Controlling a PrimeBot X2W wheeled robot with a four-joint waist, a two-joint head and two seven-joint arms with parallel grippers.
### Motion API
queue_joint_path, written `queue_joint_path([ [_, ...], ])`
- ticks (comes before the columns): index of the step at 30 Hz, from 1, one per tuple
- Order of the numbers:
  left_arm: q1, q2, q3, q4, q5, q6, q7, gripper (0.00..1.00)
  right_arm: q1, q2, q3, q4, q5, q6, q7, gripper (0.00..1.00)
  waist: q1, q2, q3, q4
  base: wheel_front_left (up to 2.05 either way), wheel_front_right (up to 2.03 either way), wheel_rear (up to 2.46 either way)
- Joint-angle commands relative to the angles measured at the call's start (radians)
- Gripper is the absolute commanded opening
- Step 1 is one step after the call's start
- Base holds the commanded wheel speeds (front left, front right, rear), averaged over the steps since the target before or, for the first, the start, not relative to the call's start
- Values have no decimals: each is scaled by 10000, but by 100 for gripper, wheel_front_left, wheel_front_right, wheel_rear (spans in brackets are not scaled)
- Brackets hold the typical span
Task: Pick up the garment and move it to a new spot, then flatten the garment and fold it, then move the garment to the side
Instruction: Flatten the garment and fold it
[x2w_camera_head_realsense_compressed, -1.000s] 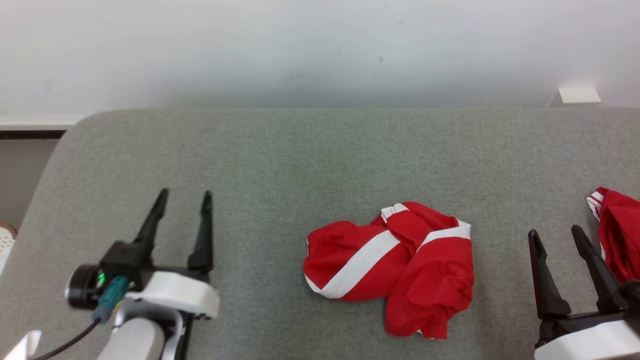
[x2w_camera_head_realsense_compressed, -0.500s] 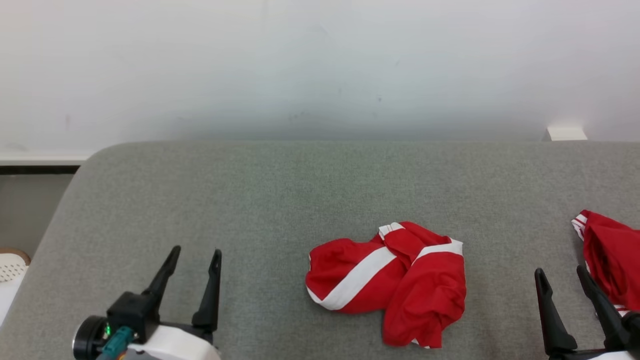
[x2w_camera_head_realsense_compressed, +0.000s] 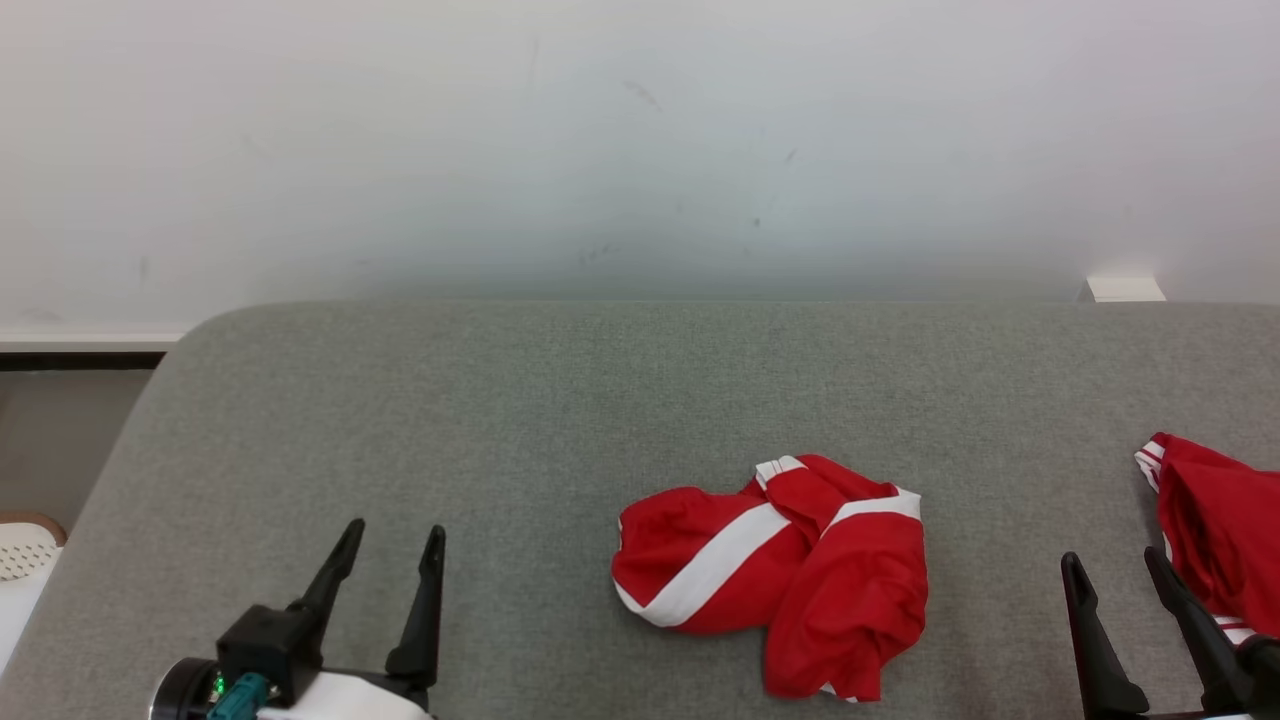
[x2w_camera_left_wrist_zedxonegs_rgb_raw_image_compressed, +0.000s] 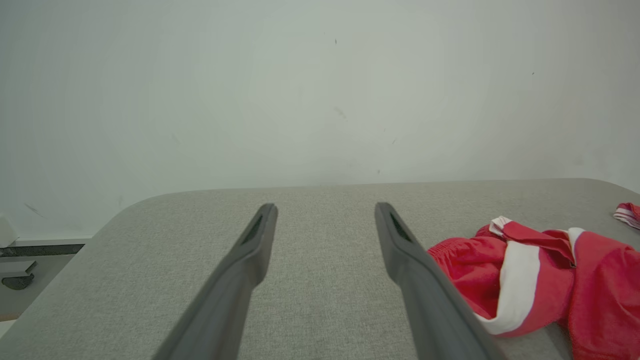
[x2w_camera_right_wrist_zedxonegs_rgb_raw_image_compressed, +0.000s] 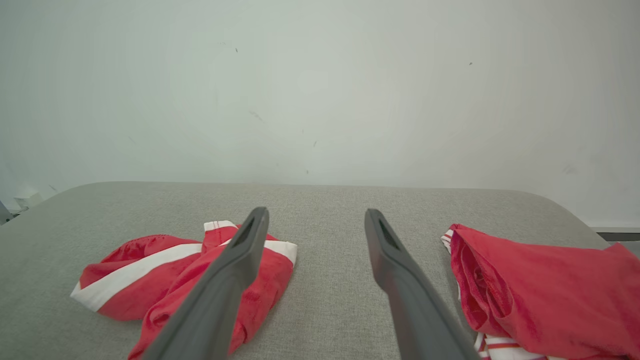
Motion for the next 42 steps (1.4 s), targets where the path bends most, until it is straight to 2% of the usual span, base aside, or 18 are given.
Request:
queue_joint_path([
  [1, 27, 42, -1, -18, -53, 30, -44, 100, 49, 7, -8, -48, 34, -28, -15, 100, 0, -1, 8, 12, 0, 0, 0],
  [9, -130, 50, -17, -32, -32, 35, -138, 100, -48, 9, 285, 11, -33, -28, 24, 100, 0, -1, 49, 86, 0, 0, 0],
  [14, -280, 76, -29, -134, 62, 89, -173, 100, -188, -161, 1697, 354, -24, -28, 252, 100, 0, -1, 254, 155, 0, 0, 0],
  [18, -584, -24, -104, -221, 163, 60, -184, 100, -419, -434, 3031, 1074, 225, -28, 270, 100, 0, -1, 605, 322, 0, 0, 0],
  [23, -933, -156, -199, -160, 198, 12, -255, 100, -860, -699, 4170, 2223, 369, -28, 70, 100, 0, -1, 1039, 576, 0, 0, 0],
  [32, -1226, -371, -236, 52, 197, -60, -415, 100, -1747, -650, 4501, 4080, -61, -28, -462, 100, 0, -1, 1401, 777, 0, 0, 0],
  [33, -1229, -378, -225, 69, 196, -52, -441, 100, -1811, -629, 4518, 4236, -100, -28, -511, 87, 0, -1, 1416, 780, 0, 0, 0],
  [35, -1257, -385, -210, 106, 201, -54, -450, 100, -1969, -588, 4534, 4470, -115, -28, -637, 0, 0, -1, 1443, 795, 0, 0, 0],
  [42, -1279, -382, -124, 153, 225, -20, -536, 100, -2259, -585, 4992, 3951, 22, -28, -1007, 0, 0, -1, 1451, 704, 0, 0, 0],
])
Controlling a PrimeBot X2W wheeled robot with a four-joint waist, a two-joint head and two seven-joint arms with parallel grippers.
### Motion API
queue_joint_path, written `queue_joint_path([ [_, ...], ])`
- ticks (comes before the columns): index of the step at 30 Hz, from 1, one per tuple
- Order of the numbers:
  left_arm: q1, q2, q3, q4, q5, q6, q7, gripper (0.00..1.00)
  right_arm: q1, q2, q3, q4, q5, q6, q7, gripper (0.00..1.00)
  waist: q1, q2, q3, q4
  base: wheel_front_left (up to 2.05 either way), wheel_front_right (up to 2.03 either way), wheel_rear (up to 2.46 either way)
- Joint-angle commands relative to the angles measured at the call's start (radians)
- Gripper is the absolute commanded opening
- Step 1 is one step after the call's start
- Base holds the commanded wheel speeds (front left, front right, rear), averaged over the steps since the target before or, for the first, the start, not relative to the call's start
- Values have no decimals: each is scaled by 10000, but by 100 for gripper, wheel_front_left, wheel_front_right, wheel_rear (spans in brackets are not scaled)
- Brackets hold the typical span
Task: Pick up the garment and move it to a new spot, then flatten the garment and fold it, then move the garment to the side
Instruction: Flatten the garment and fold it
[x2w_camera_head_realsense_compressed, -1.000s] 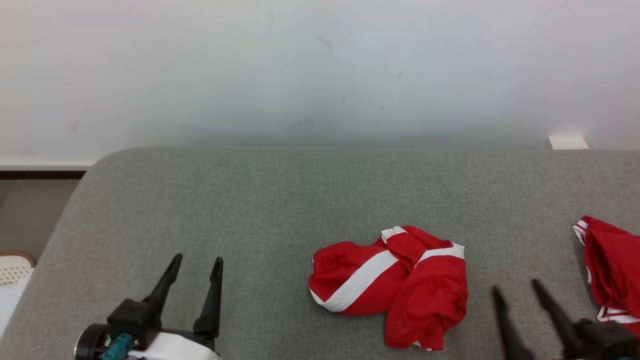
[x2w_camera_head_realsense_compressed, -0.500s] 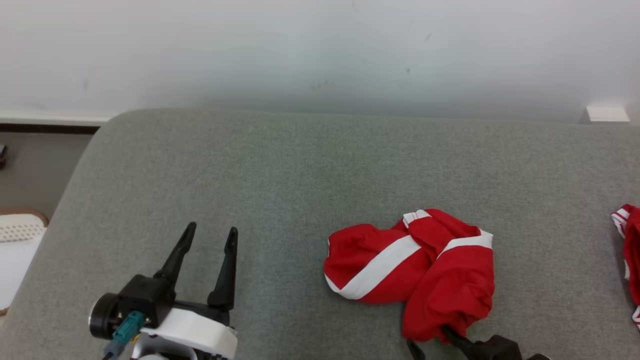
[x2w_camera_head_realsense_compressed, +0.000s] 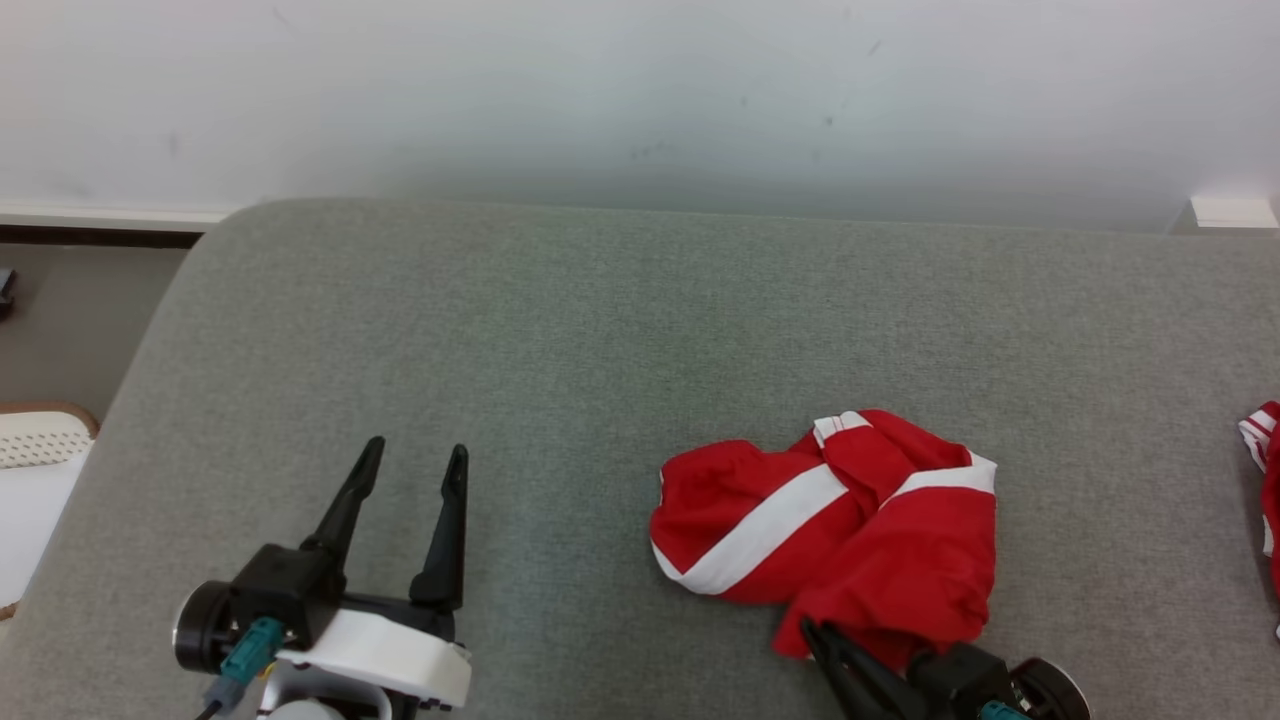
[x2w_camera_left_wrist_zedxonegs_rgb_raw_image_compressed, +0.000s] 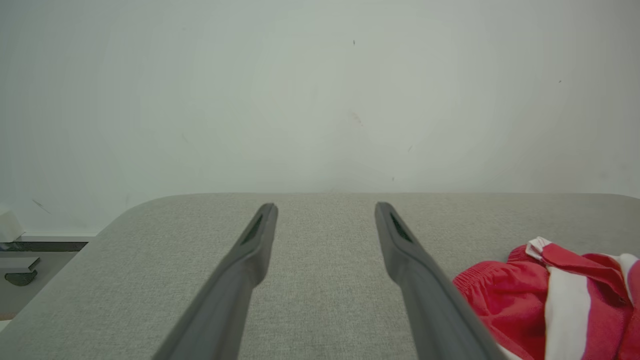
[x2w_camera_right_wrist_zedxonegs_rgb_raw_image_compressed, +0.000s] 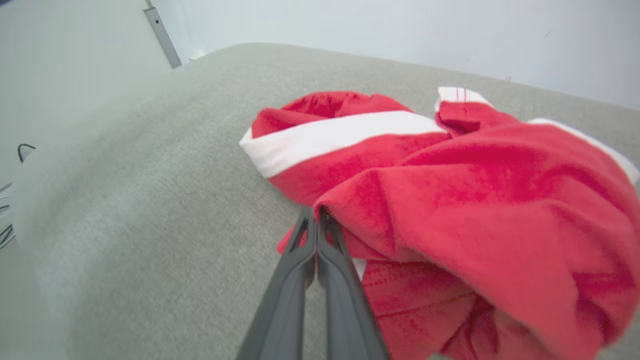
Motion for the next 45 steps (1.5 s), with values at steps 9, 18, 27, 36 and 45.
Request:
queue_joint_path([
  [9, -27, 52, 100, -14, 125, 44, -79, 100, -147, 3, -1246, -2139, 260, -28, -429, 0, 0, 0, -57, -362, 0, 0, 0],
  [18, -14, 88, 36, -45, 147, 52, -95, 100, 910, 459, -5123, -1666, 286, -28, -285, 0, 0, 0, 16, -508, 0, 0, 0],
  [27, 24, 81, 28, 10, 26, 78, -104, 100, 1094, 537, -5392, -447, 876, -28, -609, 100, 0, 0, 33, -577, 0, 0, 0],
  [36, 216, 122, 111, 8, -36, 156, -122, 100, 1050, 529, -3693, -2036, 369, -28, -558, 100, 0, 0, -196, -510, 0, 0, 0],
  [45, 501, 146, 162, -135, 34, 328, -118, 100, 895, 496, -3707, -3157, -142, -28, -181, 100, 0, 0, -533, -392, 0, 0, 0],
])
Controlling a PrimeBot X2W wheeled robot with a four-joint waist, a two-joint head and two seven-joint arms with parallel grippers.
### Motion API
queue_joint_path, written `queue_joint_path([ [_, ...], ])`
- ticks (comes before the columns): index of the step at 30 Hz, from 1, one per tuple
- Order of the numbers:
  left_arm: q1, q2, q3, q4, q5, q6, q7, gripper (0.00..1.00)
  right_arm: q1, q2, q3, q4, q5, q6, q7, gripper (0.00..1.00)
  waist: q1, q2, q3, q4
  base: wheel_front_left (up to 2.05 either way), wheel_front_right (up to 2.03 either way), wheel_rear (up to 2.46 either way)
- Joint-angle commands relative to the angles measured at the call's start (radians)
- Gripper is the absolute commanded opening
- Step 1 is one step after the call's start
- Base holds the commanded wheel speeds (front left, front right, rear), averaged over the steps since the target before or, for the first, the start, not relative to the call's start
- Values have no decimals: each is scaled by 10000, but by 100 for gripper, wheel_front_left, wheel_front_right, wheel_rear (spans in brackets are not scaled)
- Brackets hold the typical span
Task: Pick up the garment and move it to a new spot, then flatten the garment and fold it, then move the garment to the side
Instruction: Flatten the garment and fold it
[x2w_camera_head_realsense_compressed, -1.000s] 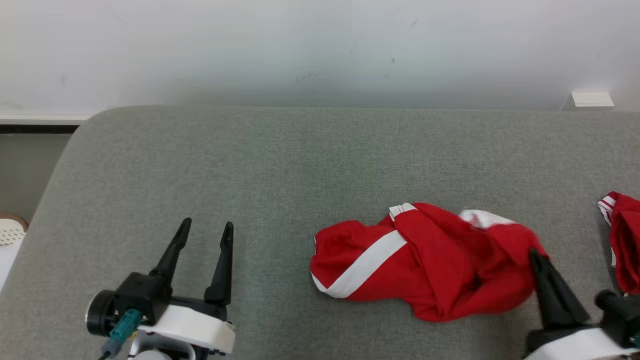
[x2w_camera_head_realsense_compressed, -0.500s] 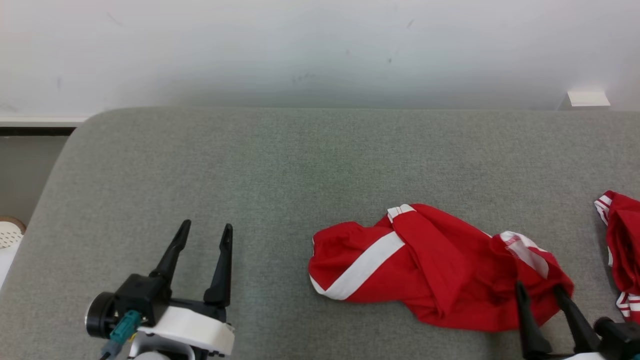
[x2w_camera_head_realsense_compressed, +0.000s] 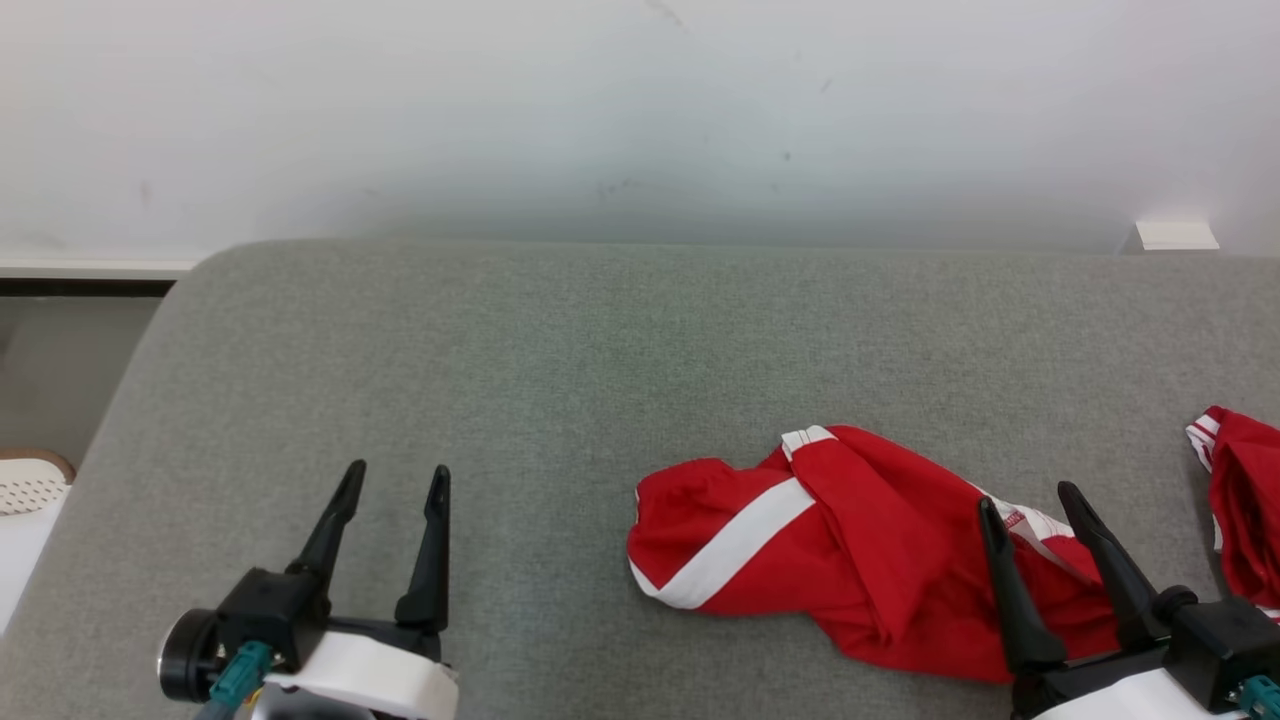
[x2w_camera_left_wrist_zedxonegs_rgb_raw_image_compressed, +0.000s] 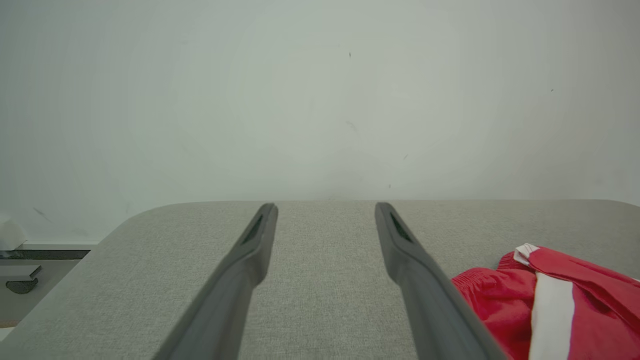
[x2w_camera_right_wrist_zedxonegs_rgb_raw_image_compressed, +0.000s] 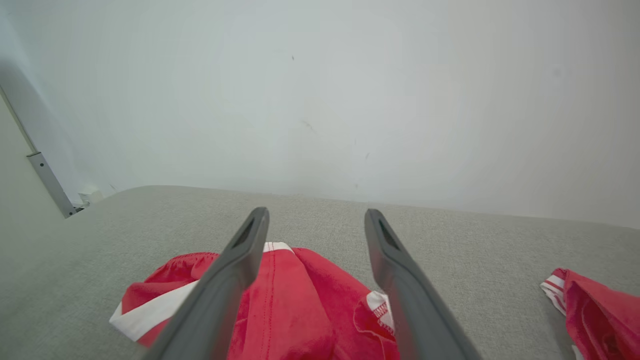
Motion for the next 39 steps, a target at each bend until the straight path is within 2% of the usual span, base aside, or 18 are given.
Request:
queue_joint_path([
  [1, 133, 60, -2, -51, 37, 69, -30, 100, 37, -27, -58, -70, -73, -28, 52, 100, 0, 0, -56, 36, 0, 0, 0],
  [11, 293, 131, -51, -107, -30, 94, -25, 100, 192, -38, -191, -133, -119, -28, 264, 100, 0, 0, -91, 44, 0, 0, 0],
  [16, 48, 85, -93, -165, -1, 67, -14, 100, -181, -280, 19, 237, 7, -28, 526, 100, 0, 0, 124, 133, 0, 0, 0],
  [24, -463, -196, -248, 4, 123, -93, -32, 100, -1539, -1004, 1699, 2389, 327, -28, 776, 100, 0, 0, 711, 602, 0, 0, 0],
  [30, -549, -343, -142, 132, 182, -130, -45, 100, -2365, -1259, 2217, 3894, 247, -28, 875, 100, 0, 0, 906, 787, 0, 0, 0],
  [31, -548, -367, -117, 138, 199, -141, -46, 100, -2418, -1262, 2204, 4039, 226, -28, 898, 85, 0, 0, 914, 798, 0, 0, 0],
  [33, -515, -403, -53, 133, 249, -158, -46, 100, -2472, -1245, 2197, 4202, 297, -28, 879, 5, 0, 0, 911, 790, 0, 0, 0],
  [34, -481, -415, -13, 127, 271, -158, -47, 100, -2506, -1239, 2157, 4224, 315, -28, 840, 0, 0, 0, 907, 769, 0, 0, 0],
  [39, -338, -469, 152, 87, 371, -179, -37, 100, -2332, -1075, 1785, 3864, 429, -28, 564, 0, 0, 0, 801, 588, 0, 0, 0],
])
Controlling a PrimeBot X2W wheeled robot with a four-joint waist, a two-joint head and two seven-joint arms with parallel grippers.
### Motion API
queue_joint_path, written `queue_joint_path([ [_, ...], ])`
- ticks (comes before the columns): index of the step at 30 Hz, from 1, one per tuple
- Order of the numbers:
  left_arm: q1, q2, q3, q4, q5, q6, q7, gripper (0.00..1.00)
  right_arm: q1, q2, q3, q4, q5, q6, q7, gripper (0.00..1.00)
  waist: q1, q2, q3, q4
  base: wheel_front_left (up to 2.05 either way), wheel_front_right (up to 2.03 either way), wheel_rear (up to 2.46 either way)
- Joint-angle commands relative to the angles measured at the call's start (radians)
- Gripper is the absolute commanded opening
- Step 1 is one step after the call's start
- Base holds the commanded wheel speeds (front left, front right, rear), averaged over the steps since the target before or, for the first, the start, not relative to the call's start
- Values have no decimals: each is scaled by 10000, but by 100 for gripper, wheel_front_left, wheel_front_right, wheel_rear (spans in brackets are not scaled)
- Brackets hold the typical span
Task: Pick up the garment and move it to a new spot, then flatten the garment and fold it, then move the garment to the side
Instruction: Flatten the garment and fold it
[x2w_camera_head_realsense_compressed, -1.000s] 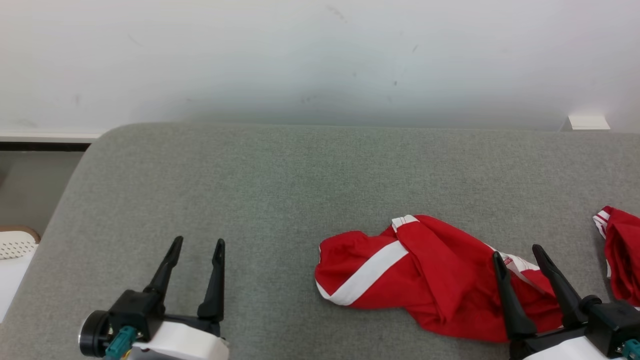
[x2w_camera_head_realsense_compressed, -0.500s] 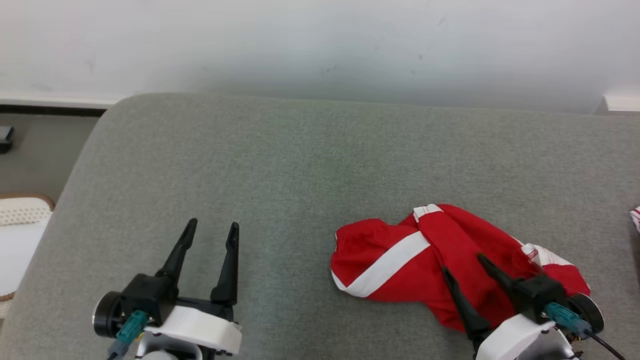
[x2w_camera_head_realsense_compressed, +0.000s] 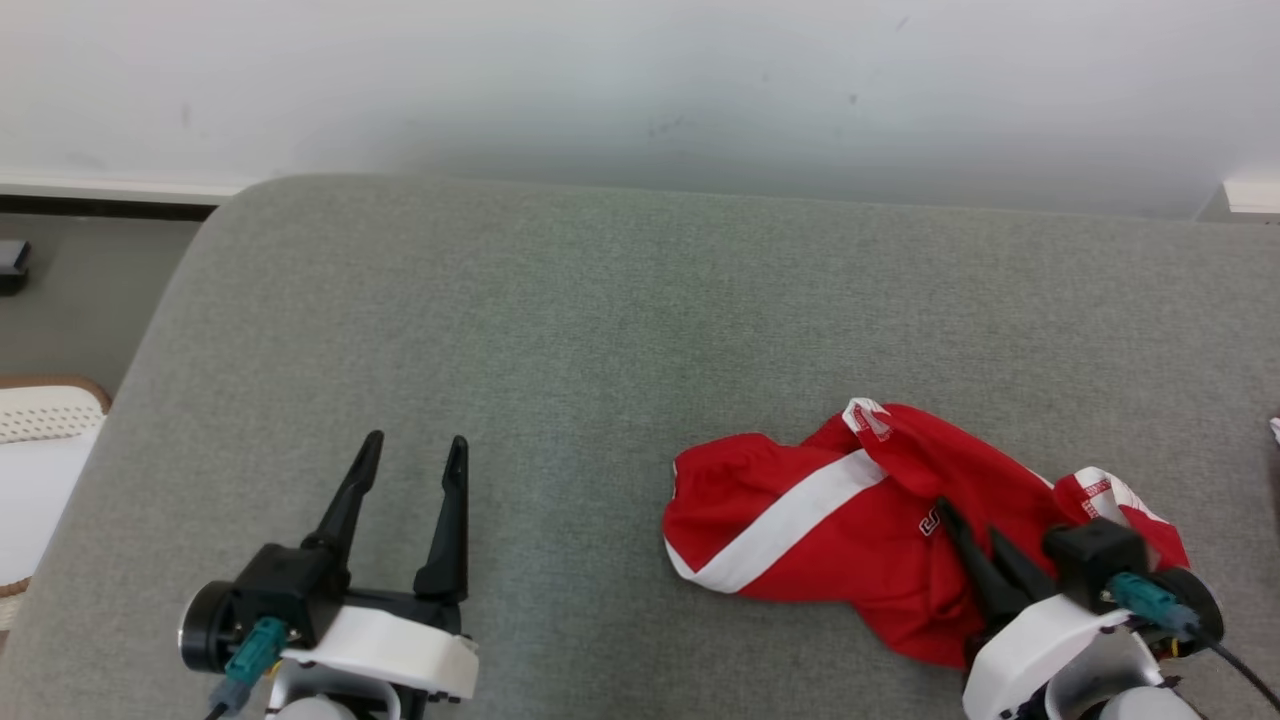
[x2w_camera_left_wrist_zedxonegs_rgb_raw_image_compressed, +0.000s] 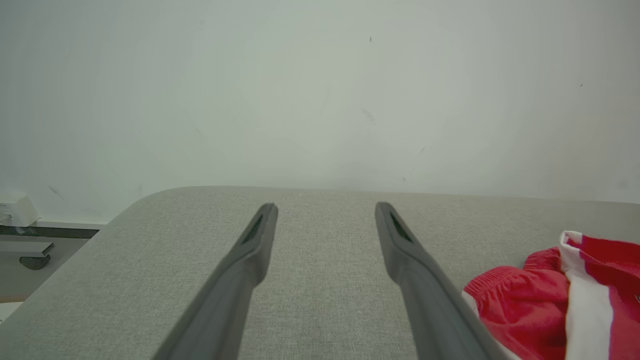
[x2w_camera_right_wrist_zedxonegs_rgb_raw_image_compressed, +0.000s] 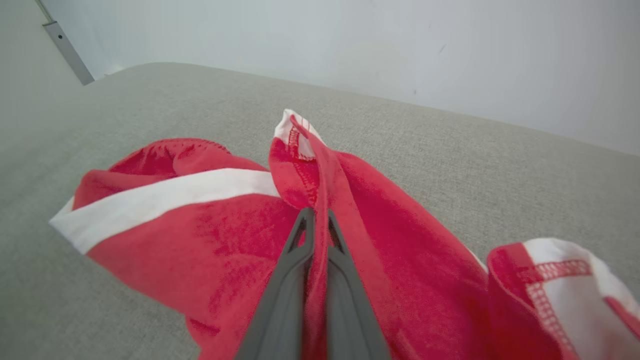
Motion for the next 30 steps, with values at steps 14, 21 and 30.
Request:
queue_joint_path([
  [14, 430, 11, 339, -83, 251, -109, -18, 100, 2368, 1034, -4245, -1604, 1011, -28, -241, 0, 0, -1, -285, -656, 0, 0, 0],
  [21, 421, 18, 332, -59, 275, -165, -19, 100, 2316, 1031, -4629, -487, 2179, -28, -779, 100, 0, -1, -260, -744, 0, 0, 0],
  [30, 506, -53, 464, -123, 365, -120, -21, 100, 2052, 1010, -3861, -1731, 549, -28, -1464, 100, 0, -1, -297, -639, 0, 0, 0],
])
